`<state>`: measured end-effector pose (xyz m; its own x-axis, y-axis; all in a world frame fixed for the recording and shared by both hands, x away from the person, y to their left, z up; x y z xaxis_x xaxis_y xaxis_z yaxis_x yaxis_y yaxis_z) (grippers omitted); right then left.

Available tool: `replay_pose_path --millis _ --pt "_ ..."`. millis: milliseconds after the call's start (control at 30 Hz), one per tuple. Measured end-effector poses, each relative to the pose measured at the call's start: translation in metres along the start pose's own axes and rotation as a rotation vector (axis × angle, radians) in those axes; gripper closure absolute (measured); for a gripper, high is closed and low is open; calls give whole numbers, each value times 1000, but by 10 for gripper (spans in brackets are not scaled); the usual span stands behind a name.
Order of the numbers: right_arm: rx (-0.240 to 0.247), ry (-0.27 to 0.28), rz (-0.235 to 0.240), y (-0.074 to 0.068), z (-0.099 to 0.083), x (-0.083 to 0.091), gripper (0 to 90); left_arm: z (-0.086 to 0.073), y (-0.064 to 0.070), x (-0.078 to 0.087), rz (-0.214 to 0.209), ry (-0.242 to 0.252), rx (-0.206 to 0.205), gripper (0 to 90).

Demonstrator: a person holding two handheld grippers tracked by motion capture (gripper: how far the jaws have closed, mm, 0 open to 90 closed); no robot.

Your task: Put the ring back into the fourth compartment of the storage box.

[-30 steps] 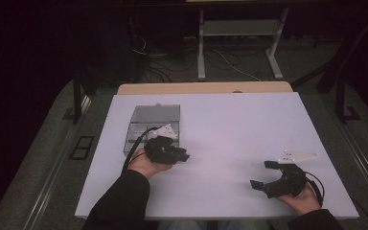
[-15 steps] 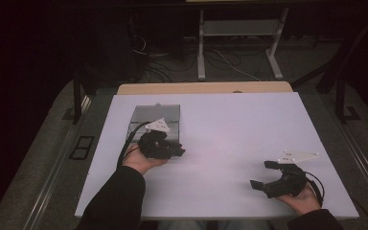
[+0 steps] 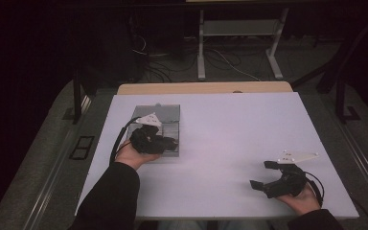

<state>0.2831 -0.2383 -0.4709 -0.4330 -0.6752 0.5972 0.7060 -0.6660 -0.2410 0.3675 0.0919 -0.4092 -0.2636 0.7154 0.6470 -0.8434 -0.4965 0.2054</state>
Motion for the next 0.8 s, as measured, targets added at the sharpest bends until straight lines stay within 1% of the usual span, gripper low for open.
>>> replay_pose_path --millis 133,167,233,433,800 --pt "-1 -1 1 0 0 0 3 1 -4 5 7 10 12 702" --pt "-7 -4 3 -1 0 0 3 1 -5 6 9 7 11 702" --pt "-3 -6 4 -1 -1 0 3 1 -8 9 19 4 13 702" --pt "-7 -4 3 -1 0 0 3 1 -14 16 34 13 21 702" --pt "-5 -5 2 0 0 0 3 -2 -27 31 70 36 54 701"
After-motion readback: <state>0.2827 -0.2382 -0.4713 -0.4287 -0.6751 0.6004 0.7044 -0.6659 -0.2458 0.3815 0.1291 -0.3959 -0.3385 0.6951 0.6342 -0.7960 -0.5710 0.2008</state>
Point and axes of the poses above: each handheld gripper's, and its own axes: x roughly backward along the jaws, z roughly out of its top, y roughly to its right, the point moved 7 cm from there along -x, roughly forward along the jaws, and after that the axes turned 1 degree about x, right-handed, at the moved point
